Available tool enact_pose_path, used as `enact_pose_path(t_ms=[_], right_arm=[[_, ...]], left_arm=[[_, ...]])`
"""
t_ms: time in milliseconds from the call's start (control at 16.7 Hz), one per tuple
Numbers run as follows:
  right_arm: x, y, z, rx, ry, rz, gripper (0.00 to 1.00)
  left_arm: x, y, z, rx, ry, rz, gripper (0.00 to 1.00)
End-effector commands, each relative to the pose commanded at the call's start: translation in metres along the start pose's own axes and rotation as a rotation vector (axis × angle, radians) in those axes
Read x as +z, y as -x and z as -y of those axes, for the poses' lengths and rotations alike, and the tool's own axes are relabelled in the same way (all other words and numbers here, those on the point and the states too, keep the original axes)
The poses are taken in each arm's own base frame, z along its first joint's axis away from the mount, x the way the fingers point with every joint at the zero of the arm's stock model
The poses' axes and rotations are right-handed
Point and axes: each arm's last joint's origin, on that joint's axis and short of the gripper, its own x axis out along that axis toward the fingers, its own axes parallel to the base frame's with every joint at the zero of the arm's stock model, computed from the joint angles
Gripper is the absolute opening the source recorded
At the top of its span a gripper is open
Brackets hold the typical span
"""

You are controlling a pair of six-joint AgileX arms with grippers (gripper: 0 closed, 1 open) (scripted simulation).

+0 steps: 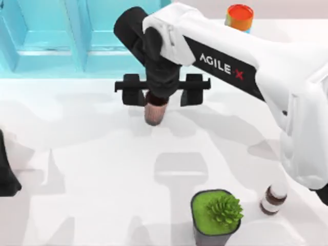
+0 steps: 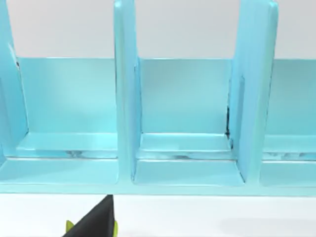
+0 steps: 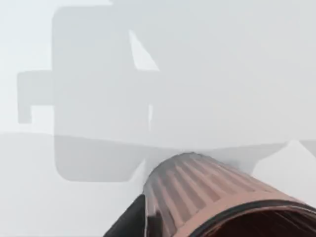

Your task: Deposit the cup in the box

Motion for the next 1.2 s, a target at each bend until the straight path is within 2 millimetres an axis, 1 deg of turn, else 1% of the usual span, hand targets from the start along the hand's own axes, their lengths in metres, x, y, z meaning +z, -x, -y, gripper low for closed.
enact_pose_path(t_ms=[480, 540, 1080, 1140, 1200], right_arm=[[0.0, 0.0, 0.0, 0.0, 0.0, 0.0, 0.02], [0.0, 0.0, 0.0, 0.0, 0.0, 0.0, 0.0], [-0.001, 0.001, -0.001, 0.001, 0.002, -0.001, 0.0], [0.002, 0.002, 0.005, 0.0, 0.003, -0.003, 0.0], [0.008, 0.005, 0.015, -0.003, 0.004, -0.008, 0.0]], left_arm=[[0.0, 0.0, 0.0, 0.0, 0.0, 0.0, 1.0], [0.0, 0.0, 0.0, 0.0, 0.0, 0.0, 1.0], [0.0, 0.0, 0.0, 0.0, 0.0, 0.0, 1.0], [0.0, 0.0, 0.0, 0.0, 0.0, 0.0, 1.0], [0.0, 0.0, 0.0, 0.0, 0.0, 0.0, 1.0]])
